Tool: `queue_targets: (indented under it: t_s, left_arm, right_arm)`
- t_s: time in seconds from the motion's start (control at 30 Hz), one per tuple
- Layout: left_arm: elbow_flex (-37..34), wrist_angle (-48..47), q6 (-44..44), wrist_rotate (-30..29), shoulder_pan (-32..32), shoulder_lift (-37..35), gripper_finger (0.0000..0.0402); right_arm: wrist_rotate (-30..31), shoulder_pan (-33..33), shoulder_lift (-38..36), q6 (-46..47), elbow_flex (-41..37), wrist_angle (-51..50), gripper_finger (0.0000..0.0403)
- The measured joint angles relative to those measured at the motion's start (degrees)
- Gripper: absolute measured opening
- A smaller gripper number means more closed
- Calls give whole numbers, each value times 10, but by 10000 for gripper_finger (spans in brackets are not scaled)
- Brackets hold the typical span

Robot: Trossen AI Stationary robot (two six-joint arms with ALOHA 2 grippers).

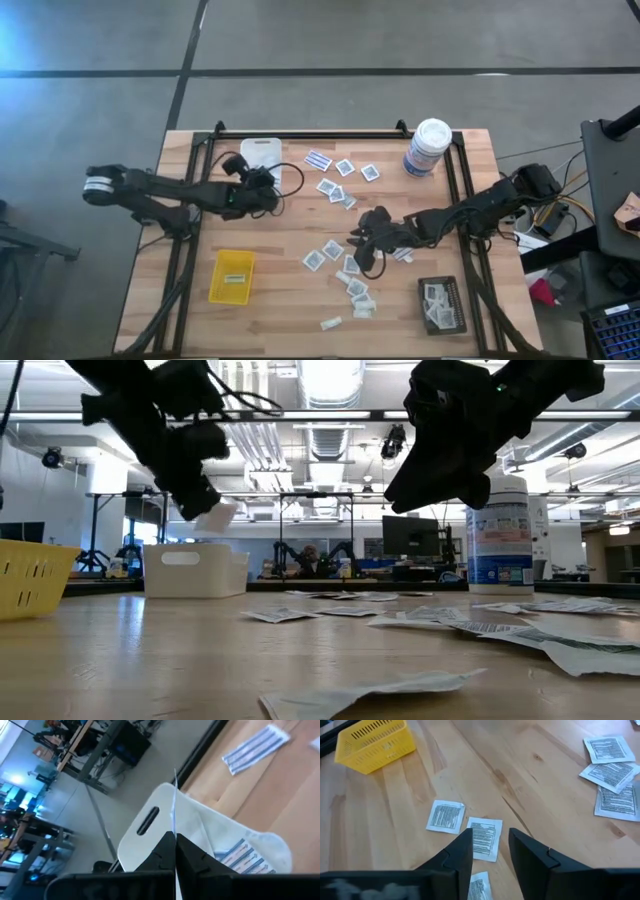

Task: Pick & Place First Aid Supplies
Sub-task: Put the blue bandage into the white bin

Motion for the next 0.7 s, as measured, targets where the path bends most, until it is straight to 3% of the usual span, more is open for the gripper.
queue_targets:
  t_s: [0.43, 0.7]
  left_arm:
    - [0, -16, -24, 15, 10, 100, 0]
    - [0, -25, -25, 15, 21, 124, 0]
  right_arm:
    - [0, 0, 0, 2, 0, 1, 110]
    - [0, 0, 0, 14, 0, 3, 120]
